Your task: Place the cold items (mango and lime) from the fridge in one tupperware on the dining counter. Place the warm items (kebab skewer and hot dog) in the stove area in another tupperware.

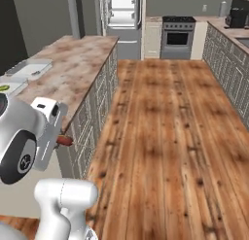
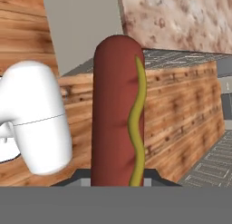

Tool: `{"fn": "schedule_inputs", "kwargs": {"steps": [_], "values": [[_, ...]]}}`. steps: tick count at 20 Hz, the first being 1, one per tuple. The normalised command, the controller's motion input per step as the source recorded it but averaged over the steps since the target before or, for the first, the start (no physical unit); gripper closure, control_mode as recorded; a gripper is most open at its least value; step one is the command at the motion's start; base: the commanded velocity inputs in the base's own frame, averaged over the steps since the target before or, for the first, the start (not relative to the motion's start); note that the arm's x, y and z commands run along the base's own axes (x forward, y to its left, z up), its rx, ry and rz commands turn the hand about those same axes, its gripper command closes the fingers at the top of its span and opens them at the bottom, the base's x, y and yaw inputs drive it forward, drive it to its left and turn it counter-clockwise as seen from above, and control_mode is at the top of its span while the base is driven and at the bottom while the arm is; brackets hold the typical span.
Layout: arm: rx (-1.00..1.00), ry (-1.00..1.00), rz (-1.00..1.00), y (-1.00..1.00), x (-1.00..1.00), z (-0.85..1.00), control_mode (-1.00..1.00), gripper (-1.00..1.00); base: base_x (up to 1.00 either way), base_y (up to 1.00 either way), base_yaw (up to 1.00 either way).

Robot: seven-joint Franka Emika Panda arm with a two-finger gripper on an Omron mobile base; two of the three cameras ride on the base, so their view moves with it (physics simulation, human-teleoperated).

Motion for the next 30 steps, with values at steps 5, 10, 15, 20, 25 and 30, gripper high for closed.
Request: {"fn": "schedule_inputs", "kwargs": {"steps": [5,10,15,20,25,30], "values": [[0.00,0.00,0.00,0.00,0.00,0.00,1.00,1.00,-0.73,1.00,0.00],[0.00,0.00,0.00,0.00,0.00,0.00,1.00,1.00,-0.39,1.00,-0.04],[0.00,0.00,0.00,0.00,0.00,0.00,1.00,1.00,-0.04,1.00,-0.16],[0.00,0.00,0.00,0.00,0.00,0.00,1.00,1.00,-0.09,1.00,-0.27],[0.00,0.00,0.00,0.00,0.00,0.00,1.00,1.00,-0.06,1.00,-0.38],[0.00,0.00,0.00,0.00,0.00,0.00,1.00,1.00,-0.01,1.00,-0.45]]}}
